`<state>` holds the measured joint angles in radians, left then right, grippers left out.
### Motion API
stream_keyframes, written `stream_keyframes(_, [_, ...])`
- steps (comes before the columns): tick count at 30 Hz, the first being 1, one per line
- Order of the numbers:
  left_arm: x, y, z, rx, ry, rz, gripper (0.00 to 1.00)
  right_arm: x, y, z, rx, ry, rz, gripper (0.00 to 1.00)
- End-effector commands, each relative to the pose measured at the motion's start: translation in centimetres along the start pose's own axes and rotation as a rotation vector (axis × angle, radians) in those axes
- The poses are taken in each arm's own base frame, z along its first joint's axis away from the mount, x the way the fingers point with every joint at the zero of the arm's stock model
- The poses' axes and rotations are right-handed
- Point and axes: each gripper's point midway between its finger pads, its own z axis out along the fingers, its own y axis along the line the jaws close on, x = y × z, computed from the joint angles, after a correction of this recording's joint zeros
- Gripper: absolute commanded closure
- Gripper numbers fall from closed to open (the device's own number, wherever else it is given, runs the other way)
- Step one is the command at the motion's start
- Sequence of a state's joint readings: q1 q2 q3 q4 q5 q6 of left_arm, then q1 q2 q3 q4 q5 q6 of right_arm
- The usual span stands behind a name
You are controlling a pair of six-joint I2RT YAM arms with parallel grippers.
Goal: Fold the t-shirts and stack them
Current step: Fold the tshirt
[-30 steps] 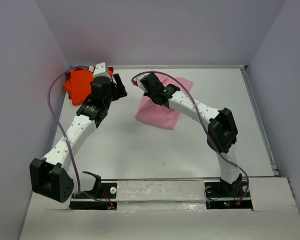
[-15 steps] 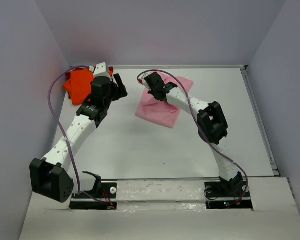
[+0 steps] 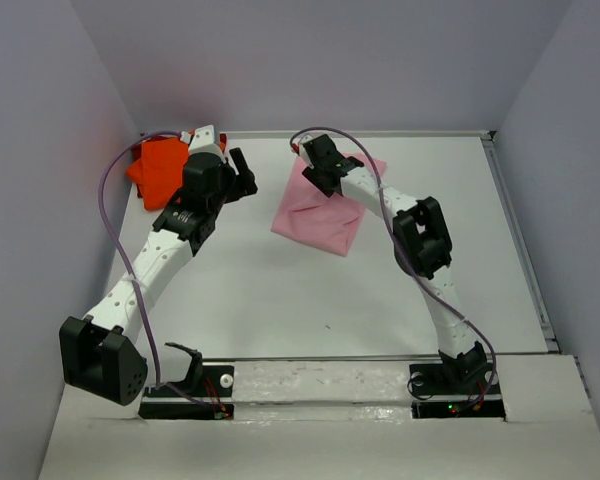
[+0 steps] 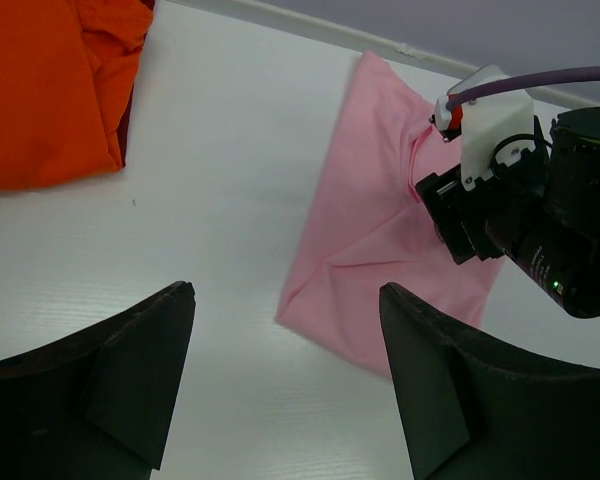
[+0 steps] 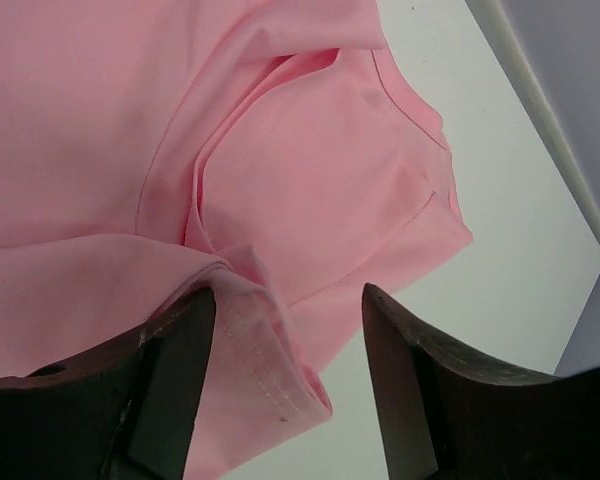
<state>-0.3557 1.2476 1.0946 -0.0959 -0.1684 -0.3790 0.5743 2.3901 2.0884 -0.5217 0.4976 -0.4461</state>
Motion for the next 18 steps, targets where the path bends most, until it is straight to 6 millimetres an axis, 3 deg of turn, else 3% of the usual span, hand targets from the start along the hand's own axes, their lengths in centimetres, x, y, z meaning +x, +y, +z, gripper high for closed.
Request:
stream_keyframes(1, [-1.2,-0.8,-0.1,0.037,-0.034,-0.007,0.16,-4.5,-2.9,-3.4,0.04,-0.139,0.109,0.33])
stream_keyframes(4, [-1.3,-0.8,-0.1,0.039,-0.035,-0.007,0.16,-3.9,-3.2,-4.2,0.041,-0.129,0.123,0.32])
stream_keyframes(9, [-1.2,-0.8,0.0,0.038,-0.034,-0.006,0.16,-2.3,-1.0,-5.0,0.015,-0.097,0.117,0.33])
stream_keyframes(11, [-1.1,-0.8,0.0,0.037,-0.031,-0.006,0.16,-1.6,-0.2,-4.8,-0.007,-0.09,0.122,0.33])
stream_keyframes(18, [-0.9,-0.7,0.2,0.034,-0.024,-0.003,0.16,-1.9,1.0,-3.6,-0.007,-0.086,0.113,0.33])
